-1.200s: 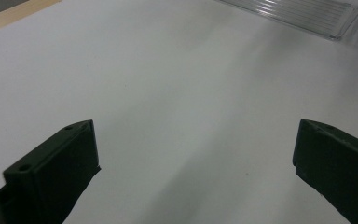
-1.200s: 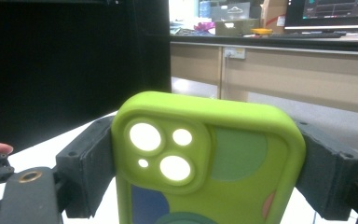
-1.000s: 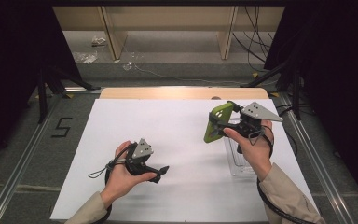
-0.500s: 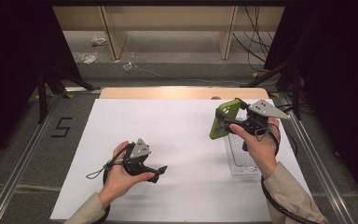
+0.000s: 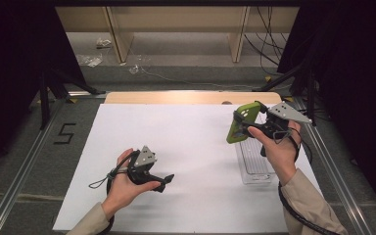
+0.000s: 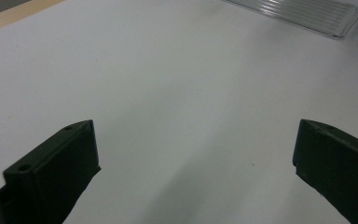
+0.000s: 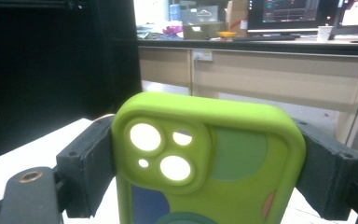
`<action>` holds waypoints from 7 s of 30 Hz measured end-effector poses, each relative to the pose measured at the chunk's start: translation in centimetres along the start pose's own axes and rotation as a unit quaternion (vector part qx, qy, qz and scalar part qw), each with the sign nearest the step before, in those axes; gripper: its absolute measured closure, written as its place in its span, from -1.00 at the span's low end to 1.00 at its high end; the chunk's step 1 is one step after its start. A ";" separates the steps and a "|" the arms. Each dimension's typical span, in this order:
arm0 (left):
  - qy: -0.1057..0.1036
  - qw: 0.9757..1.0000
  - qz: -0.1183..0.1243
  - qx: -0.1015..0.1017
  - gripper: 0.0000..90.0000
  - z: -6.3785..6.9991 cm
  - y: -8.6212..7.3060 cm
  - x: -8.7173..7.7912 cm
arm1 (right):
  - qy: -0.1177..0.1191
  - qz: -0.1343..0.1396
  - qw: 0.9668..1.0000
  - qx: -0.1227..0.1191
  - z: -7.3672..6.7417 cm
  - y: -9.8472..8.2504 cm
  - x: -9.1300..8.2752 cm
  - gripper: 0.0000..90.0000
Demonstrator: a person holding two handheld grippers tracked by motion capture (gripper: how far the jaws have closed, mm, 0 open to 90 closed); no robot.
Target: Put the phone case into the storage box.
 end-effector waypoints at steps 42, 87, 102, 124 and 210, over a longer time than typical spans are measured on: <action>0.004 1.000 -0.003 0.001 -1.00 -0.3 -0.9 -0.4 | -0.069 -0.009 0.998 0.001 4.3 -0.8 -0.6 -0.62; 0.007 1.000 0.001 -0.005 -1.00 -0.7 -1.8 -1.8 | -0.084 -0.027 0.996 0.000 5.7 -1.9 -0.1 -0.62; 0.010 1.000 0.002 -0.006 -1.00 -0.9 -2.1 -2.2 | -0.086 -0.039 0.996 -0.001 5.9 -2.5 0.7 -0.62; 0.009 1.000 0.005 -0.008 -1.00 -0.8 -2.2 -2.4 | -0.095 -0.056 0.994 -0.009 6.6 -2.3 2.7 -0.62; 0.007 1.000 0.006 -0.004 -1.00 -0.6 -2.0 -2.3 | -0.127 -0.107 0.986 0.016 10.0 -3.6 7.7 -0.62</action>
Point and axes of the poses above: each handheld gripper's, and its own axes: x roughly forward along the jaws, y roughly out of its top, z roughly to its right, the point moved 8 cm from there along x, roughly forward along the jaws, and after that the axes turned 3 degrees about -z, right-handed, at the moved point
